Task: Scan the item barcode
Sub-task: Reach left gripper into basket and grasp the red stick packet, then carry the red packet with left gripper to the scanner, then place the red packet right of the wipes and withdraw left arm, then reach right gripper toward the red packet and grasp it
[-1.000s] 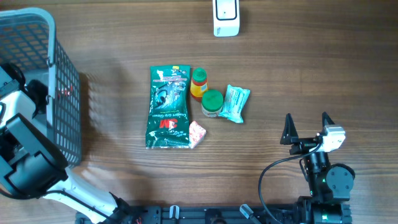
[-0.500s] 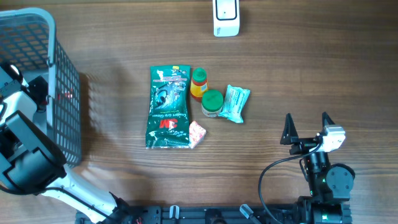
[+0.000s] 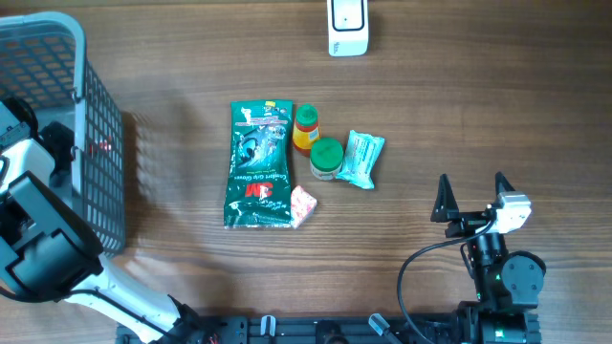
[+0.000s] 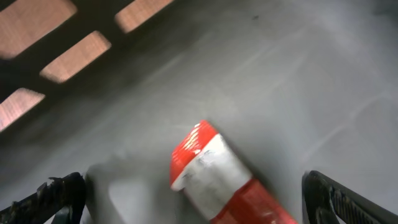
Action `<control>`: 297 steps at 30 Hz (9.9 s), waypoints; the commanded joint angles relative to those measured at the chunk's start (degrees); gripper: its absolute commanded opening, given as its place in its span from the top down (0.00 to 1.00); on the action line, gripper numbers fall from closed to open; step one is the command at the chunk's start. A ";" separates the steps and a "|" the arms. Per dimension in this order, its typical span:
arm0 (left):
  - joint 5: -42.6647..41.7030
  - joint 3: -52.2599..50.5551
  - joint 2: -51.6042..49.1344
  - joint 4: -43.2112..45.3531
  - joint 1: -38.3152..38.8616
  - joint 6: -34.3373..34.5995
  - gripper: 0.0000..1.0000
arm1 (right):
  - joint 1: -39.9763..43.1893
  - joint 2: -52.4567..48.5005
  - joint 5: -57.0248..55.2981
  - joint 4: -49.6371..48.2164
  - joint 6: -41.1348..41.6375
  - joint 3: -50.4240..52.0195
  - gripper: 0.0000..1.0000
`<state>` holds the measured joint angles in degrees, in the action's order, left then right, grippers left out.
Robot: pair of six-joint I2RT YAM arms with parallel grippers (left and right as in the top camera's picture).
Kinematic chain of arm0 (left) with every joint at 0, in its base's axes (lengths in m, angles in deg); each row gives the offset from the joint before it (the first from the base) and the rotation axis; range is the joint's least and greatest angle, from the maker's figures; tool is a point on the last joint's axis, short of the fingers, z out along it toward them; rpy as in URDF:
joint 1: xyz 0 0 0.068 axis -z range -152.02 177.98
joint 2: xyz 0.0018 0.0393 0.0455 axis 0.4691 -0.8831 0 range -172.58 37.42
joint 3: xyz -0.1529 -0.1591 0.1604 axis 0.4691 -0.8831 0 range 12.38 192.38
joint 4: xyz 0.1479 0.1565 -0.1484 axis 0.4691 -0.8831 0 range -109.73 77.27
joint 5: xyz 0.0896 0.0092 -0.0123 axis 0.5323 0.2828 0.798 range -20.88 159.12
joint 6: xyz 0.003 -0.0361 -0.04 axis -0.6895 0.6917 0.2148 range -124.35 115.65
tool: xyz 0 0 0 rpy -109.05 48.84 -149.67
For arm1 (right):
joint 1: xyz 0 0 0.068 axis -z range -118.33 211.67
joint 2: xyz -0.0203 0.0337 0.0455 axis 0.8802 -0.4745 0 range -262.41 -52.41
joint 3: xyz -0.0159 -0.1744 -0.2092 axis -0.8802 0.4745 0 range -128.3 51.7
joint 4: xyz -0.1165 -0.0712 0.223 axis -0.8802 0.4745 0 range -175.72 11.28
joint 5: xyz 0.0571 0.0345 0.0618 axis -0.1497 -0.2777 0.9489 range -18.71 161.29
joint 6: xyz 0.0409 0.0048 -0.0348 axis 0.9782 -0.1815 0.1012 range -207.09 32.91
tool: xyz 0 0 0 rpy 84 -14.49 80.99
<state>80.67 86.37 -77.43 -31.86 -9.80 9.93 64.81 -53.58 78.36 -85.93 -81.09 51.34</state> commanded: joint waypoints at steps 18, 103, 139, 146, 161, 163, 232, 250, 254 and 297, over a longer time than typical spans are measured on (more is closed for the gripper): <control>-11.93 -1.81 -8.20 -4.17 -0.22 11.43 0.75 | -0.17 0.22 0.04 -0.22 0.13 0.07 0.00; -2.71 23.54 14.34 -29.81 2.32 5.66 0.96 | -0.17 0.22 0.04 -0.22 0.13 0.07 0.00; -21.99 23.52 28.30 -28.17 60.94 9.14 0.96 | -0.17 0.20 0.04 -0.22 0.13 0.07 0.00; -21.97 23.52 19.26 -22.77 71.80 8.70 0.96 | -0.17 0.20 0.04 -0.22 0.11 0.07 0.00; -21.55 23.52 -4.09 -16.39 83.91 10.12 0.96 | -0.17 0.22 0.04 -0.22 0.15 0.07 0.00; -21.55 23.52 -5.90 -16.39 84.41 10.23 0.96 | -0.17 0.20 0.04 -0.22 0.15 0.07 0.00; 46.16 38.21 32.65 -7.34 75.89 -30.71 0.00 | -0.17 0.20 0.94 -0.33 25.05 0.07 0.00; 2.38 25.57 64.02 -17.79 54.82 -28.37 0.00 | -0.17 0.20 33.92 -1.84 66.29 0.07 0.00; 2.40 24.63 68.32 -15.17 51.25 -28.37 0.00 | -0.17 0.20 35.04 -1.66 68.08 0.07 0.00; 2.40 -9.20 92.85 -1.62 50.80 -17.00 0.00 | -2.08 -99.43 13.94 33.07 15.21 -60.30 0.25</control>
<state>83.97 77.78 15.20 -33.68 41.30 -7.60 63.93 -150.78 93.71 -51.31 -64.72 -8.44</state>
